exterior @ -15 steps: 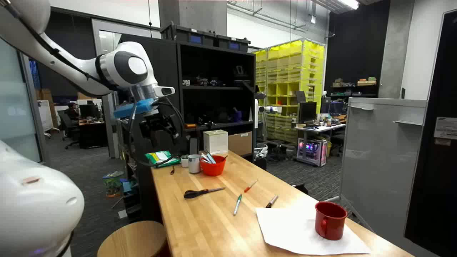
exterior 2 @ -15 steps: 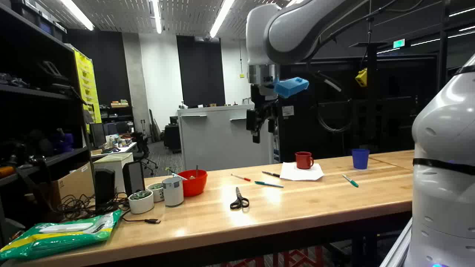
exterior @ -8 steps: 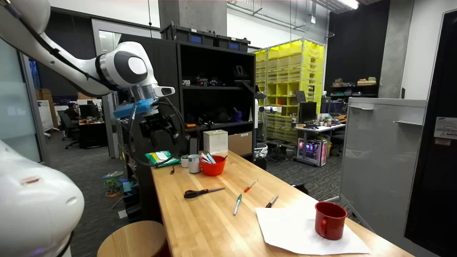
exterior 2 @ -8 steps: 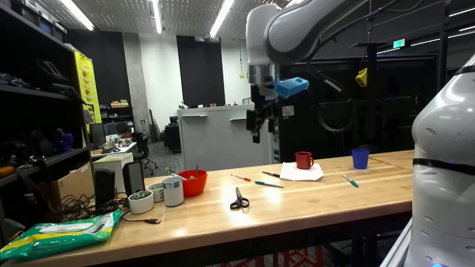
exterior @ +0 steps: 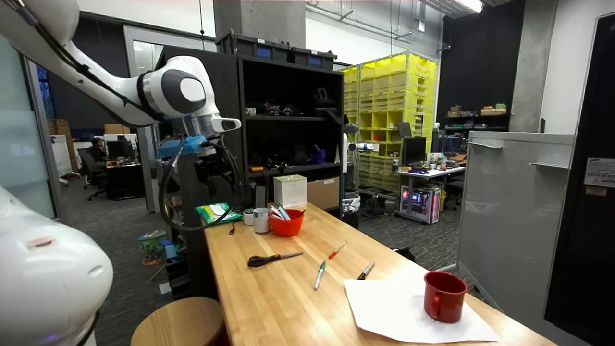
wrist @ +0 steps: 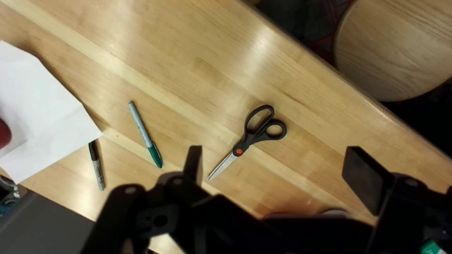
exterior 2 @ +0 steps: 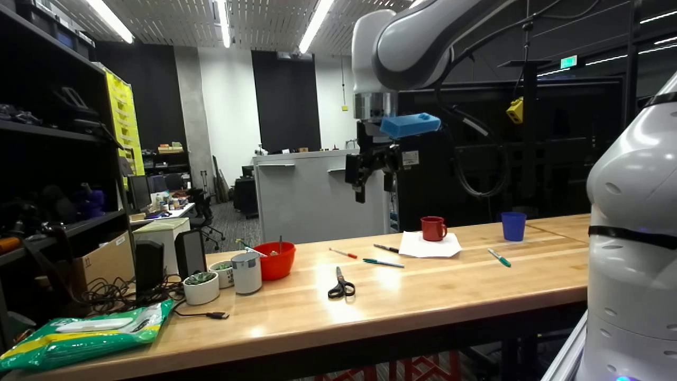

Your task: Remove one marker from the orange bowl

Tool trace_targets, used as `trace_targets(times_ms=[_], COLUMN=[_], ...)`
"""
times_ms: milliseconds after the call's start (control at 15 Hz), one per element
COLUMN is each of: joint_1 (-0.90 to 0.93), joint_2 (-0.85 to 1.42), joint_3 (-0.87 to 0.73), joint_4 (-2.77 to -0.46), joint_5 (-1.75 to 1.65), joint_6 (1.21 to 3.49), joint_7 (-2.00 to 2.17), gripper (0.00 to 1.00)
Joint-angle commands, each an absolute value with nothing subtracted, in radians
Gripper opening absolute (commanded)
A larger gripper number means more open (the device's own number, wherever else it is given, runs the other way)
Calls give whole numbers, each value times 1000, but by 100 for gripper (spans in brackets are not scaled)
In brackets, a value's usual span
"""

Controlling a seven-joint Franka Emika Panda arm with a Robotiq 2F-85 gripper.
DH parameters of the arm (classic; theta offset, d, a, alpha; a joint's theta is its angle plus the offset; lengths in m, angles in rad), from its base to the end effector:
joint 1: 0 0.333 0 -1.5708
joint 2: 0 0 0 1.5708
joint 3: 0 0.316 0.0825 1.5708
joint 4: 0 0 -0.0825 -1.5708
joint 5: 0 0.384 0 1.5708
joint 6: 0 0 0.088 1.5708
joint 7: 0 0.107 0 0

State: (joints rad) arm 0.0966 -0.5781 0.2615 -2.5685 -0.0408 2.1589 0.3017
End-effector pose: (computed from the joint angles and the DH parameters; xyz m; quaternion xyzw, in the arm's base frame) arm 0.3629 0.1370 0.4638 0.9930 0.0230 0.0987 0.0612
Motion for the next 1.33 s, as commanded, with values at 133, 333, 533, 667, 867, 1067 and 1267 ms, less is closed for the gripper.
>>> trace_targets(times_ms=[133, 333, 533, 667, 867, 1067, 1267], joint_1=[49, 27, 24, 29, 39, 41, 39], joint_2=[-487, -439, -391, -362, -323, -289, -263], joint_3=[270, 272, 264, 257, 241, 227, 210], joint_4=[-2509, -2486, -2467, -2456, -2440, -2428, -2422], joint_5=[8, 13, 10, 13, 34, 61, 67], joint_6=[2171, 2168, 2167, 2161, 2159, 2169, 2182], joint_7=[519, 623, 703, 736, 759, 771, 769], gripper=[100, 100, 100, 100, 100, 100, 100])
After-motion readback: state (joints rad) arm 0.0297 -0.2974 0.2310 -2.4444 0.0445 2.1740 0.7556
